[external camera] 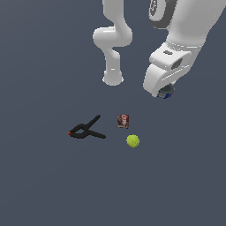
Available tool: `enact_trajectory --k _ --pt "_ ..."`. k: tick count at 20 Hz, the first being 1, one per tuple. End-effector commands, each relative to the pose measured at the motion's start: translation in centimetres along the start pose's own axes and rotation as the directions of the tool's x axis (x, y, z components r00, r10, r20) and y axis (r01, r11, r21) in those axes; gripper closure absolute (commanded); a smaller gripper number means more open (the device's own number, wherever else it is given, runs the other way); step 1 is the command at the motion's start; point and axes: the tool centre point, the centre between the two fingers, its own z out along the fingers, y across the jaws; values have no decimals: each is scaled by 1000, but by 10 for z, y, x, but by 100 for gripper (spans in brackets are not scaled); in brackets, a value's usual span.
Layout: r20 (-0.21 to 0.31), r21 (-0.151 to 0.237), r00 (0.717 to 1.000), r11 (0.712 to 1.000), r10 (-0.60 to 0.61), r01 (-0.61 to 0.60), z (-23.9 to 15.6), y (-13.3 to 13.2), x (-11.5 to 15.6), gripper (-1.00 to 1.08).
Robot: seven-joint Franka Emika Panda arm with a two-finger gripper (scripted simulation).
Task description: Pick up a designated object from a clutter of objects.
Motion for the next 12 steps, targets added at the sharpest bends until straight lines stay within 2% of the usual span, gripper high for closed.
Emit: enact_trajectory --k 1,7,12 --pt "0 1 1000 1000 1 -1 -19 -18 8 108" --pt "-1 2 1000 1000 2 -2 -49 -46 22 108" --pt "-2 2 1000 1000 2 -2 -61 -56 28 108"
